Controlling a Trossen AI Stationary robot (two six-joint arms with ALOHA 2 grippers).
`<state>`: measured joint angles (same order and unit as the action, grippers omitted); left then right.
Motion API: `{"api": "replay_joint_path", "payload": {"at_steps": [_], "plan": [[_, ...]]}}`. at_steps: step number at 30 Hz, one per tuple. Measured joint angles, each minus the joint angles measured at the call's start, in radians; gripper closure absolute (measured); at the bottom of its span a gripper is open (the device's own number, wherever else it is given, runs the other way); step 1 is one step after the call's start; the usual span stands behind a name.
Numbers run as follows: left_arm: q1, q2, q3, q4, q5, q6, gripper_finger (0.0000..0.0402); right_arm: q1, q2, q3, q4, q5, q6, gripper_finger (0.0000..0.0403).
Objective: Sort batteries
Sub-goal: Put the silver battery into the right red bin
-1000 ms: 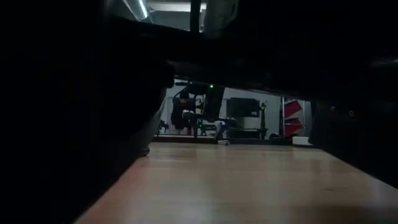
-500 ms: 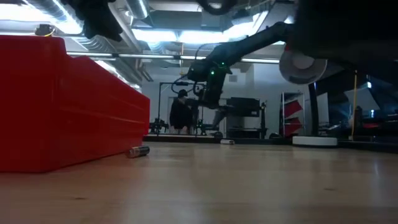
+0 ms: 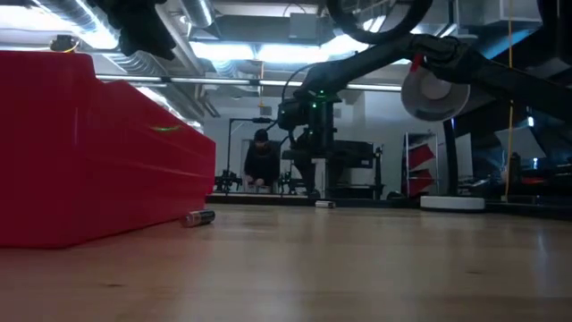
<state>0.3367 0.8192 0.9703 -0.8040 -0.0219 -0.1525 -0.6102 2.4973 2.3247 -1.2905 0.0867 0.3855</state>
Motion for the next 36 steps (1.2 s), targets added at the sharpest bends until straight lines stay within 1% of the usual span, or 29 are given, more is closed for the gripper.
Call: {"api": "replay_joint_path", "payload": {"at_steps": [2,5,7,11,14,17,18,21,25,30,34,36], "plan": [[0.000,0.000,0.000,0.000,0.000,-0.010,0.0255,0.000,0.000,-0.001,-0.009,-0.008,-0.018,0.0084],[0.000,0.000,0.000,0.000,0.000,-0.028,0.0255,0.000,0.000,-0.001,-0.007,-0.051,-0.048,0.0085],[0.000,0.000,0.000,0.000,0.000,-0.033,0.0255,0.000,0.000,-0.002,-0.005,-0.081,-0.060,0.0093],[0.000,0.000,0.000,0.000,0.000,-0.050,0.0255,-0.006,-0.001,-0.051,0.024,-0.124,-0.099,0.0125],[0.000,0.000,0.000,0.001,0.000,-0.050,0.0255,-0.007,-0.001,-0.118,0.090,-0.160,-0.107,0.0151],[0.000,0.000,0.000,0.006,0.000,-0.055,0.0255,-0.015,-0.004,-0.130,0.115,-0.220,-0.105,0.0174],[0.000,0.000,0.000,0.006,0.000,-0.056,0.0255,-0.015,-0.004,-0.130,0.115,-0.226,-0.105,0.0183],[0.000,0.000,0.000,0.006,0.000,-0.060,0.0255,-0.013,-0.004,-0.131,0.111,-0.232,-0.104,0.0216],[0.000,0.000,0.000,0.008,0.000,-0.061,0.0255,-0.013,-0.003,-0.131,0.115,-0.236,-0.103,0.0275],[0.000,0.000,0.000,0.009,-0.001,-0.058,0.0255,-0.011,-0.003,-0.131,0.108,-0.178,-0.112,0.0342],[0.000,0.000,0.000,0.008,-0.001,-0.058,0.0255,-0.011,-0.004,-0.130,0.105,-0.185,-0.135,0.0372],[0.000,0.000,0.000,0.008,-0.001,-0.058,0.0255,-0.011,-0.001,-0.130,0.099,-0.184,-0.136,0.0377]]}}
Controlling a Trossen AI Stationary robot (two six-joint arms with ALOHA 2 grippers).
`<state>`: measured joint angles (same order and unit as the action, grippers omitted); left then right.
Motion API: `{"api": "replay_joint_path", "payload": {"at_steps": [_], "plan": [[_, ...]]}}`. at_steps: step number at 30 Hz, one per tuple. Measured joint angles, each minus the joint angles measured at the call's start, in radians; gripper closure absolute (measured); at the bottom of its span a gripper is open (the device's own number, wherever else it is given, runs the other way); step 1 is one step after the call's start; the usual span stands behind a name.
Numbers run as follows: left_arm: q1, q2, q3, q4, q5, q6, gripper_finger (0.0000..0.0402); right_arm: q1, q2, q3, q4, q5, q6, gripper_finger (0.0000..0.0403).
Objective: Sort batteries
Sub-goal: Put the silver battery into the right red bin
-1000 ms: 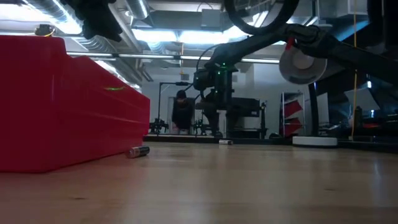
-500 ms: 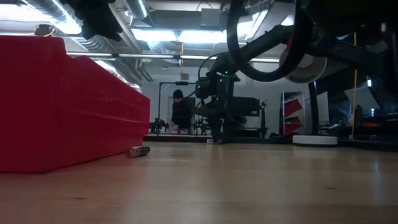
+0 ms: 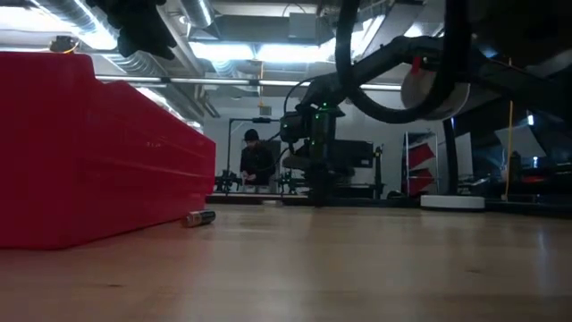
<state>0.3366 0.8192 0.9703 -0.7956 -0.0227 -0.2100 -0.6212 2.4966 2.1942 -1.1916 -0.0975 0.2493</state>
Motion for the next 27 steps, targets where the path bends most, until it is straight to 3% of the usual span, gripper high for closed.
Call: {"api": "replay_joint_path", "payload": {"at_steps": [14,22,27], "plan": [[0.000,0.001,0.000,-0.012,-0.003,0.015,0.0255,0.001,-0.011,-0.002,-0.105,-0.027,-0.022,0.0398],[0.041,0.091,0.000,-0.040,-0.019,-0.056,0.0255,0.024,-0.127,-0.001,0.010,-0.044,-0.021,0.0399],[0.154,0.180,0.000,-0.079,-0.122,-0.202,0.0255,0.068,-0.235,-0.001,0.154,-0.125,-0.048,0.0399]]}}
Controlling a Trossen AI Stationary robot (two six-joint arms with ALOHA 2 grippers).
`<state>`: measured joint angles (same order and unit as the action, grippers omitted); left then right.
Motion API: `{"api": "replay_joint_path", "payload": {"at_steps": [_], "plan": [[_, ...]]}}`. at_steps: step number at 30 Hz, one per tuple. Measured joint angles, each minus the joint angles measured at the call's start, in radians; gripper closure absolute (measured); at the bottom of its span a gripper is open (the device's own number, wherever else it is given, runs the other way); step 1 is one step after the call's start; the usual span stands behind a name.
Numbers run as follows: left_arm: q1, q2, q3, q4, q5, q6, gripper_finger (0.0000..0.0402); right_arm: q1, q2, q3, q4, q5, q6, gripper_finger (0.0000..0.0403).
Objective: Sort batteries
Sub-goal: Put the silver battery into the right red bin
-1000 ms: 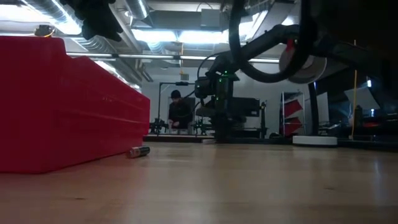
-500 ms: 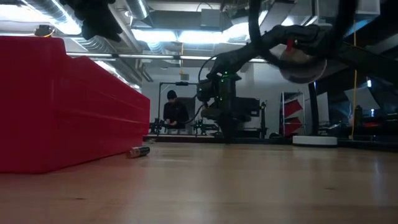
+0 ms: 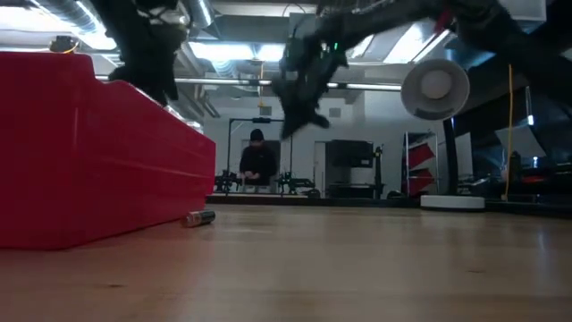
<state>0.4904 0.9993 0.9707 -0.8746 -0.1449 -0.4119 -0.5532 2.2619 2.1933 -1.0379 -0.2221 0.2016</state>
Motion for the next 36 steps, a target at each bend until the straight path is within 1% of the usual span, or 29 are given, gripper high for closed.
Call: {"api": "replay_joint_path", "payload": {"at_steps": [5,8,10,14,18,22,25,29,36], "plan": [[0.139,0.045,0.000,-0.005,-0.010,-0.026,0.0255,0.070,-0.116,0.000,0.113,-0.114,-0.027,0.0400],[0.234,0.079,0.000,-0.005,-0.014,-0.046,0.0255,0.115,-0.197,0.000,0.127,-0.173,-0.027,0.0400],[0.295,0.111,0.000,-0.005,-0.015,-0.077,0.0255,0.151,-0.248,0.001,0.123,-0.183,-0.040,0.0400],[0.381,0.192,0.000,-0.002,-0.015,-0.105,0.0255,0.221,-0.339,0.001,0.115,-0.181,-0.090,0.0400],[0.441,0.289,0.000,0.024,-0.016,-0.066,0.0255,0.277,-0.403,0.002,0.085,-0.180,-0.128,0.0400],[0.501,0.401,0.000,0.006,-0.023,-0.080,0.0255,0.320,-0.430,0.002,0.039,-0.118,-0.130,0.0400],[0.524,0.459,0.000,-0.006,-0.026,-0.065,0.0255,0.348,-0.438,0.002,-0.014,-0.077,-0.131,0.0400],[0.525,0.470,0.000,0.008,-0.025,-0.034,0.0255,0.382,-0.438,0.001,-0.071,-0.025,-0.131,0.0400],[0.525,0.467,0.000,-0.016,-0.025,-0.037,0.0255,0.411,-0.438,0.001,-0.069,-0.014,-0.131,0.0400]]}}
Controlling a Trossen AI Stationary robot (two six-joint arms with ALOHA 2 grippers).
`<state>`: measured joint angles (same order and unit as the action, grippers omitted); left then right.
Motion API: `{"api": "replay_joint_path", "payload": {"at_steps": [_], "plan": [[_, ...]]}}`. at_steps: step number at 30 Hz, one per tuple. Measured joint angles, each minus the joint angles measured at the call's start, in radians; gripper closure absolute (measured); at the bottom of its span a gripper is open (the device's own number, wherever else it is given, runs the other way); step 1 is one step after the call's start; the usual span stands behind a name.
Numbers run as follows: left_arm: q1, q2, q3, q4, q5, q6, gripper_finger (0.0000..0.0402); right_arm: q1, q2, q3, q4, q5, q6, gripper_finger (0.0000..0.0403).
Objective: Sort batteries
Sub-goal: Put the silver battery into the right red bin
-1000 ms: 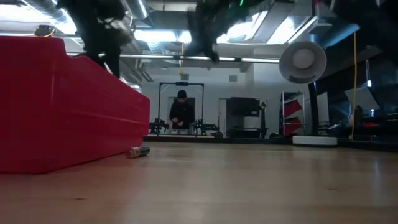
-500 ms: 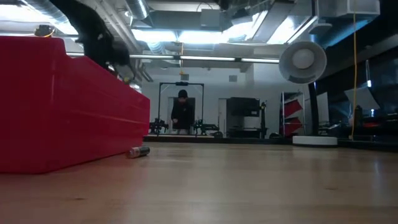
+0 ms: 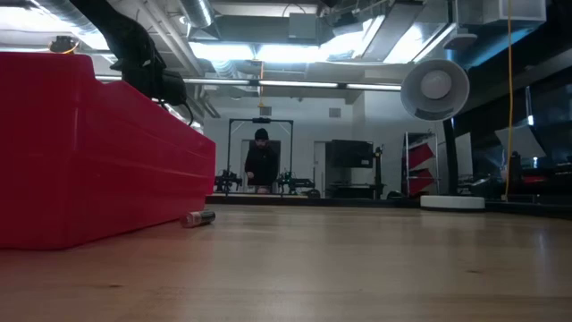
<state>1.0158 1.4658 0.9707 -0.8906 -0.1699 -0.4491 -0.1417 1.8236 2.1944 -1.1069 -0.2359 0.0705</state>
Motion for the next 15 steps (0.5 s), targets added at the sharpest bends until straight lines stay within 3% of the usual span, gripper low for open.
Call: {"api": "replay_joint_path", "payload": {"at_steps": [15], "plan": [[-0.015,-0.002,-0.018,0.001,0.001,-0.003,0.0255,0.012,-0.003,0.000,-0.027,-0.018,-0.038,0.0400]]}}
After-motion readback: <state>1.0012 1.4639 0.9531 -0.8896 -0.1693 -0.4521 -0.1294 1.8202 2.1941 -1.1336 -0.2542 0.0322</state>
